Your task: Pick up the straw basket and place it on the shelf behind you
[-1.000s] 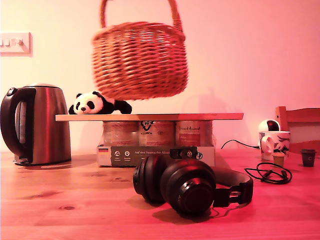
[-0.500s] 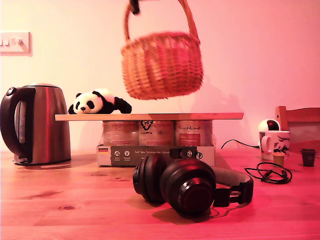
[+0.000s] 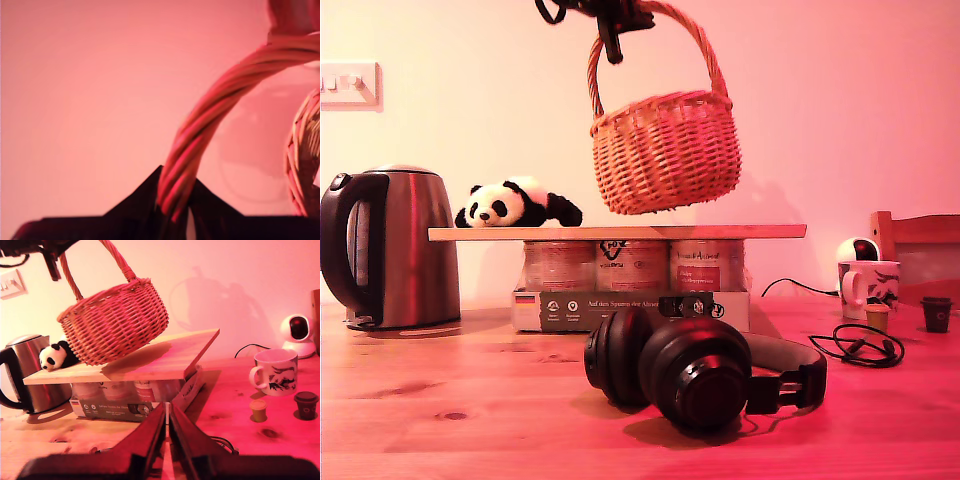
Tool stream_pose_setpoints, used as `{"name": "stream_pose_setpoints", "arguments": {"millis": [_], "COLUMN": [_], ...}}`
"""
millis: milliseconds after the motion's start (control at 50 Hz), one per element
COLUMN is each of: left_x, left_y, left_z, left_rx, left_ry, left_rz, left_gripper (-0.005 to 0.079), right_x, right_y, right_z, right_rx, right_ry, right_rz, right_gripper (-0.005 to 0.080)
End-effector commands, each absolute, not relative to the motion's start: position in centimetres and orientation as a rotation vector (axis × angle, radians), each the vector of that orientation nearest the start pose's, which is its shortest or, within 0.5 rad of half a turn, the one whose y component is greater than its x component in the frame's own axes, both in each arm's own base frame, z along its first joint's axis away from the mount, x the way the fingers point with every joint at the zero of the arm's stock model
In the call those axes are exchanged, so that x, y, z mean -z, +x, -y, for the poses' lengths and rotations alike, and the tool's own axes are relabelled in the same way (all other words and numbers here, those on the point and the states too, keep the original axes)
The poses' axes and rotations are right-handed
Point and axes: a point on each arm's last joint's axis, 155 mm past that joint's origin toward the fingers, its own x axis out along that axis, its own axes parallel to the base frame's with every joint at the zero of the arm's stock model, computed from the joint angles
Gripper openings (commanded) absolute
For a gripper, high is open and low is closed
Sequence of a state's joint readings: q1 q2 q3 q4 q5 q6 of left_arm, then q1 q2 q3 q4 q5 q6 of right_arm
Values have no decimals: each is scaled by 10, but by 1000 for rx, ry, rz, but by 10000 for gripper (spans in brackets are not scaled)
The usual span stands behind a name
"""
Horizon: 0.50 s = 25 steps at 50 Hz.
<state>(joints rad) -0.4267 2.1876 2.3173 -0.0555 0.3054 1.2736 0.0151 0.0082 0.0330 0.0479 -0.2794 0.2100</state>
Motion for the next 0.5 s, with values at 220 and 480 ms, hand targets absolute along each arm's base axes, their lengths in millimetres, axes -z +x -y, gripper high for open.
{"name": "stream_pose_setpoints", "arguments": {"millis": [220, 480], "left_x": [-491, -486], "left_y": [561, 564], "left_z": [294, 291], "left_rx": [442, 452], "left_ry": [1184, 1188], "left_rz": [650, 632], "left_gripper": [-21, -21], "right_x": [-200, -200], "right_y": [240, 240], "right_z": [-57, -57], "right_rx": [-318, -319], "right_ry": [198, 198], "right_rz": [68, 68], "right_gripper": [-13, -13]}}
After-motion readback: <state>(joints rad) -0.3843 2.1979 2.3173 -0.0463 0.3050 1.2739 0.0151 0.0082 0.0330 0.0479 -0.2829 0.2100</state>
